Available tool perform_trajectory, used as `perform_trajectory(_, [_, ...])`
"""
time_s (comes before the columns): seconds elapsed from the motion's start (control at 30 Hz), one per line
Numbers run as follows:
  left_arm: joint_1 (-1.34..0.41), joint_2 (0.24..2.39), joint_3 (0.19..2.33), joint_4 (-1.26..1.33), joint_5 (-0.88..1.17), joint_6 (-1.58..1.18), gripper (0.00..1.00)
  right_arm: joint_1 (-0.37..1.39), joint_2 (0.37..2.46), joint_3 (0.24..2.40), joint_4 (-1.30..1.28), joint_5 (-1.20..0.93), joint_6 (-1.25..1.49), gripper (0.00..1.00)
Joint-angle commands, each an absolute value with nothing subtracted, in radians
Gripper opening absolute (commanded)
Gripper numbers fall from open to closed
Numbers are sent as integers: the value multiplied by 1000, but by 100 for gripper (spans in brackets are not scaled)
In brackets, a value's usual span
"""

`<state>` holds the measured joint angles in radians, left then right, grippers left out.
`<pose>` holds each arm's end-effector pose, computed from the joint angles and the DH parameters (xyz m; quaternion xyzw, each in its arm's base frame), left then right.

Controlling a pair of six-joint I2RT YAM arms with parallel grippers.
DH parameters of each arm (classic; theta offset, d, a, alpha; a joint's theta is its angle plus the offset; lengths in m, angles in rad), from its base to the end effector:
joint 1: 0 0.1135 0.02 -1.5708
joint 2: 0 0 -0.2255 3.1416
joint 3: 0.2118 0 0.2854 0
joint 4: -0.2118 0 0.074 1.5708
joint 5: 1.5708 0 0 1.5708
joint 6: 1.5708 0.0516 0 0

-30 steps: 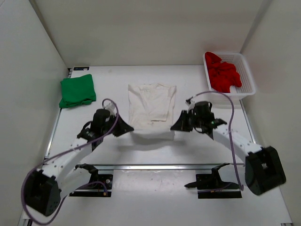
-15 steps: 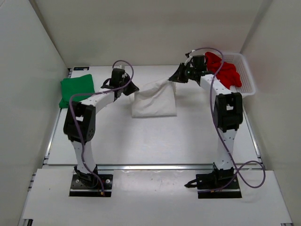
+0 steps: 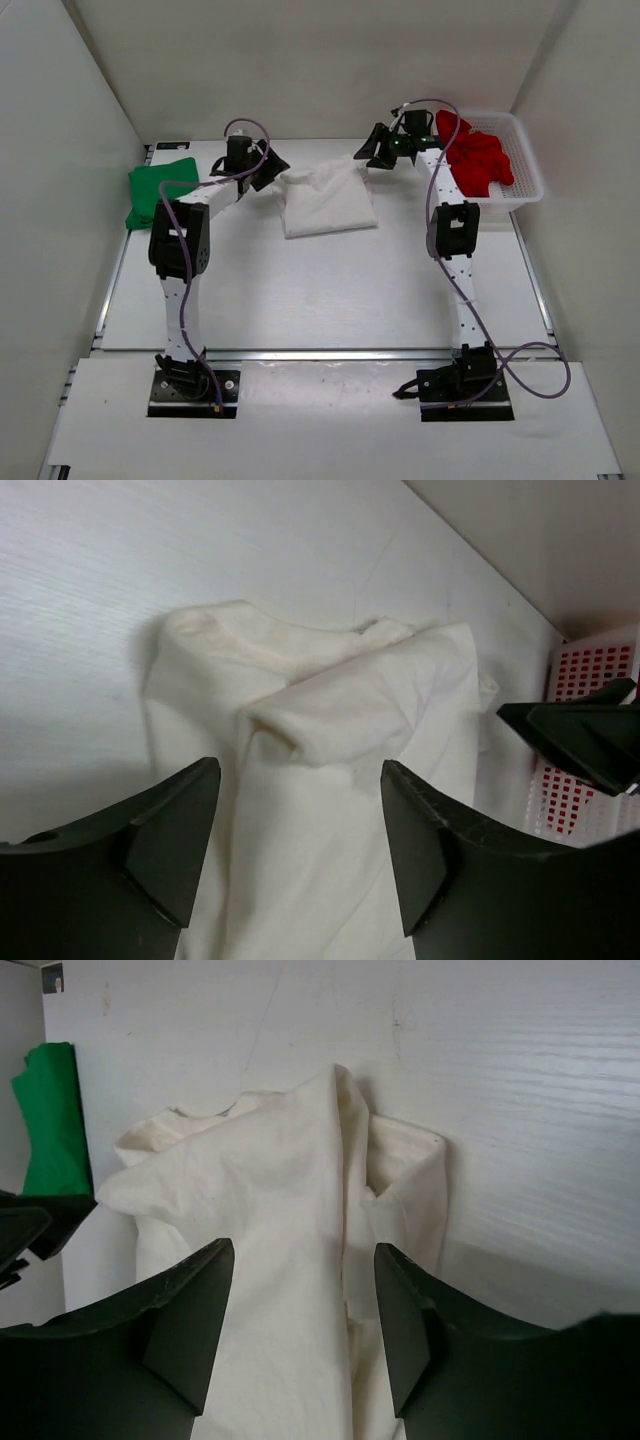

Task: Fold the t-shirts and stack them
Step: Fold the long partially folded tshirt into a neat square

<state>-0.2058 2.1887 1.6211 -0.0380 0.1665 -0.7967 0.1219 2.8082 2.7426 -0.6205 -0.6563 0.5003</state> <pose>0.5081 -0.1148 0.1268 -0.2201 0.8557 -0.2868 0.3702 0.5960 0.1047 0.1561 0.0254 0.8662 0.4013 0.2966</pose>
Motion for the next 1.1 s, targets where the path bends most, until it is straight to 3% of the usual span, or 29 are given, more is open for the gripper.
perform_trajectory(0.0, [-190,1976,1449,83,154,-789,77,121,2650,2818,-713,-623,424,56])
perform_trajectory(0.1, [-215,1876,1281,132,101,-746,80,146,2591,2819,-764,-586,368,50])
perform_trajectory(0.17, [-229,1849,1217,144,95,-710,83,161,2564,2801,-817,-569,338,34])
perform_trajectory(0.23, [-244,1850,1142,187,121,-670,88,187,2522,2742,-816,-545,289,11])
perform_trajectory(0.3, [-244,1885,1144,196,169,-660,91,213,2470,2581,-781,-544,261,1])
perform_trajectory(0.4, [-255,1947,1190,129,205,-647,84,273,2450,2433,-672,-561,255,0])
perform_trajectory(0.53, [-284,1950,1146,132,144,-640,75,321,2584,2537,-649,-607,281,0])
perform_trajectory(0.6, [-281,1966,1146,126,164,-646,75,341,2655,2643,-640,-638,294,0])
perform_trajectory(0.73, [-275,1983,1137,135,196,-656,75,342,2713,2585,-500,-690,397,0])
perform_trajectory(1.07, [-275,1983,1063,164,239,-667,77,270,2919,2675,-115,-796,814,1])
